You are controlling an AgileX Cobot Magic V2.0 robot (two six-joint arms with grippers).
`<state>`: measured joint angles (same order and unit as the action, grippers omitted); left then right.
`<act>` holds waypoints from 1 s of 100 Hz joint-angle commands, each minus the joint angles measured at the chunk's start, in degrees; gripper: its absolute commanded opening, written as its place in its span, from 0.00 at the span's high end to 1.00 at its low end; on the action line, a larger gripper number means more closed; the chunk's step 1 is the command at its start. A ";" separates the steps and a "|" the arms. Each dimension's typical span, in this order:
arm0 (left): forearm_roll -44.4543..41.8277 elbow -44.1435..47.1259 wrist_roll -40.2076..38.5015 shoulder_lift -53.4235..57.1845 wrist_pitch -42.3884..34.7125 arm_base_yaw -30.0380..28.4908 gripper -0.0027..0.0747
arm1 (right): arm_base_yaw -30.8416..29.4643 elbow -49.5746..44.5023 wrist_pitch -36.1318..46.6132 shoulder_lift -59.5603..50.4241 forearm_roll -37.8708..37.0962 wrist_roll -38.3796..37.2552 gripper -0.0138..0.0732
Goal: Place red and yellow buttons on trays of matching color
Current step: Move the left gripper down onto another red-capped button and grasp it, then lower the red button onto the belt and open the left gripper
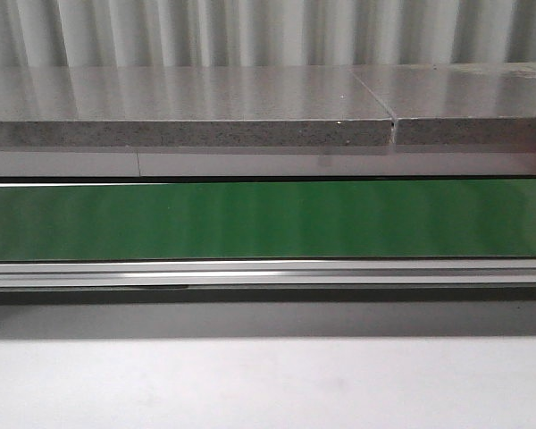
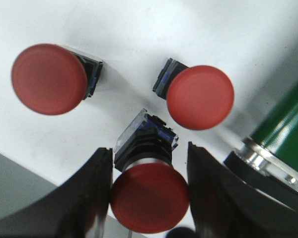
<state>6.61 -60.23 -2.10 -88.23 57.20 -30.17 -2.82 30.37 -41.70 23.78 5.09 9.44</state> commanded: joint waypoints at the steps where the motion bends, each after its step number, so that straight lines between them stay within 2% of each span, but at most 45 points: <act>1: 1.21 -1.61 0.30 5.43 1.13 0.02 0.79 | 0.01 1.38 3.57 0.22 0.10 0.42 0.92; 21: 1.32 -5.45 1.79 9.55 5.71 2.44 0.79 | 0.01 1.38 3.57 0.22 0.10 0.42 0.92; 44: 1.21 -13.37 1.79 9.18 7.73 9.30 0.79 | 0.01 1.38 3.57 0.22 0.10 0.42 0.92; 74: 0.38 -19.98 1.79 1.86 8.99 18.33 0.79 | 0.01 1.38 3.57 0.22 0.10 0.42 0.92; 100: 0.20 -23.66 2.10 -4.88 9.47 20.97 0.79 | 0.01 1.38 3.57 0.22 0.10 0.42 0.92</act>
<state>6.57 -81.28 0.00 -93.59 67.66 -9.77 -2.82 30.37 -41.70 23.78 5.09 9.44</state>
